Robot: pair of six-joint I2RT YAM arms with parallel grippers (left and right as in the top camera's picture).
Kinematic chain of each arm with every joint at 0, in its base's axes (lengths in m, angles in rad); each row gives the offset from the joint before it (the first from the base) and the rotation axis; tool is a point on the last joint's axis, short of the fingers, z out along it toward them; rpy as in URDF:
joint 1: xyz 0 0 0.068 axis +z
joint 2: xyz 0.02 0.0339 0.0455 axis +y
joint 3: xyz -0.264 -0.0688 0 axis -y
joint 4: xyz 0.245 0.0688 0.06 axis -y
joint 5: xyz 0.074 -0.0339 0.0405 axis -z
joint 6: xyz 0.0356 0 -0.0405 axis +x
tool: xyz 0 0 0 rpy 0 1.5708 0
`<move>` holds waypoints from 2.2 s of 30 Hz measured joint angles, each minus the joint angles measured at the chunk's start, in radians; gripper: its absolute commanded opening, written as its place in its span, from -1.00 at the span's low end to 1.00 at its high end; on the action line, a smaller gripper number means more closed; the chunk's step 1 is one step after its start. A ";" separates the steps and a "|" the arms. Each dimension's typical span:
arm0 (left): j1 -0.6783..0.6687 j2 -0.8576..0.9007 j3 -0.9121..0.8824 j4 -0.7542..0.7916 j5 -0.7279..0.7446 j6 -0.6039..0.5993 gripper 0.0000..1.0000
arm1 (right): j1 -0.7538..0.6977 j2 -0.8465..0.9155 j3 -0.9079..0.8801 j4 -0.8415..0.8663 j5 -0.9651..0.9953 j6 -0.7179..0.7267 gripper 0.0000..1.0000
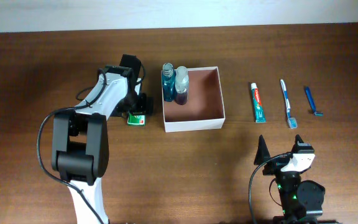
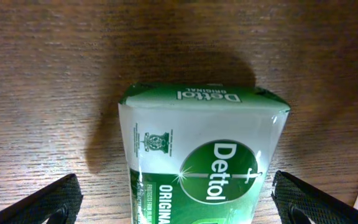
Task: Pack container
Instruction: 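Close the left gripper around the Dettol soap bar, then lift the soap bar and carry it over the pink box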
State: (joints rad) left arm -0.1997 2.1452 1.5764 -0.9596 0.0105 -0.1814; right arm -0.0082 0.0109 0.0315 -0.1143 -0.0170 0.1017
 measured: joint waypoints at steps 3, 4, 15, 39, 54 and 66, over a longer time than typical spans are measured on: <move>0.000 0.000 0.000 0.002 0.000 0.000 0.99 | 0.000 0.000 0.000 0.000 0.000 0.000 0.97; 0.000 0.000 0.000 0.004 0.000 0.000 0.99 | 0.000 0.000 0.000 0.000 0.000 0.000 0.97; 0.000 0.000 -0.014 0.031 0.000 0.000 0.90 | 0.000 0.000 0.000 0.000 0.000 0.000 0.97; 0.000 0.000 -0.015 0.037 0.000 -0.007 0.44 | 0.000 0.000 0.000 0.000 0.000 0.000 0.97; 0.000 0.000 -0.015 0.037 0.000 -0.011 0.04 | 0.000 0.000 0.000 0.000 0.000 0.000 0.97; 0.000 0.000 -0.011 0.018 0.010 -0.010 -0.18 | 0.000 0.000 0.000 0.000 0.000 0.000 0.97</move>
State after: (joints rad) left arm -0.1997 2.1452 1.5658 -0.9417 0.0204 -0.1917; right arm -0.0082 0.0109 0.0315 -0.1143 -0.0170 0.1017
